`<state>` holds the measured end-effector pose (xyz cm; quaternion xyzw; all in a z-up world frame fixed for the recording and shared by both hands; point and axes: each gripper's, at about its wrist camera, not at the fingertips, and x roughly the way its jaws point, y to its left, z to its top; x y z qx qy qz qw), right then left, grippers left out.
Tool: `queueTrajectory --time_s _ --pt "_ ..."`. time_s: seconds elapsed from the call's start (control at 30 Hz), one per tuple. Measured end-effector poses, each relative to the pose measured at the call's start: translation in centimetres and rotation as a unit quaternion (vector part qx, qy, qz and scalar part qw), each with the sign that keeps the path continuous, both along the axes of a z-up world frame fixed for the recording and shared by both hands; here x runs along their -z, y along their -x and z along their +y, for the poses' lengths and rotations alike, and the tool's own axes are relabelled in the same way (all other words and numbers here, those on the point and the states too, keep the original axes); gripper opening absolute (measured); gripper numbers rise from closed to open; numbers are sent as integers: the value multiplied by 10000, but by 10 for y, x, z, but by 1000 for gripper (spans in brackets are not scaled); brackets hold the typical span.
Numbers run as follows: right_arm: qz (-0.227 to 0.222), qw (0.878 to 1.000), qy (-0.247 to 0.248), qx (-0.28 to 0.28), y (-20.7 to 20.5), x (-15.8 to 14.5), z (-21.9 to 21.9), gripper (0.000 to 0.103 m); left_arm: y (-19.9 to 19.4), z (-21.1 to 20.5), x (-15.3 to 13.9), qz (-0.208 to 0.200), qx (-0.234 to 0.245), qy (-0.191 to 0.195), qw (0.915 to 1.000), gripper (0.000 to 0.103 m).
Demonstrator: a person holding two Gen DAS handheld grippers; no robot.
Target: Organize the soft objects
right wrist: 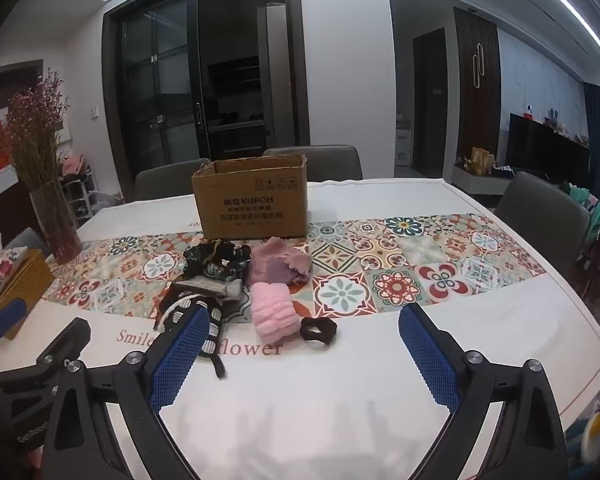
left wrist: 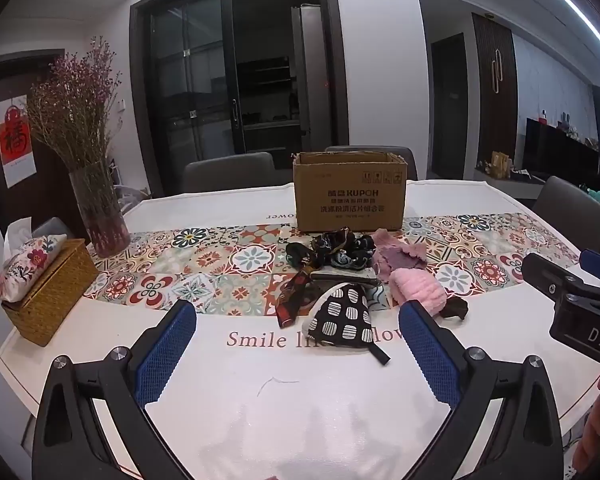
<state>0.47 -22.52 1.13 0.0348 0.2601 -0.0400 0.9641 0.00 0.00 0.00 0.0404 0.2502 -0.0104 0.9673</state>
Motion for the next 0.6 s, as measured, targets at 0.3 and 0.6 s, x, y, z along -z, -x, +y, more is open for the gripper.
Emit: queueTrajectory --time_s 0.3,0.6 --pt "-41 10000 19 49 3 0 -1 97 1 4 -8 -75 -48 -2 10000 103" --pt "1 10000 -22 51 3 4 -1 97 7 9 -16 -106 -77 -6 9999 103"
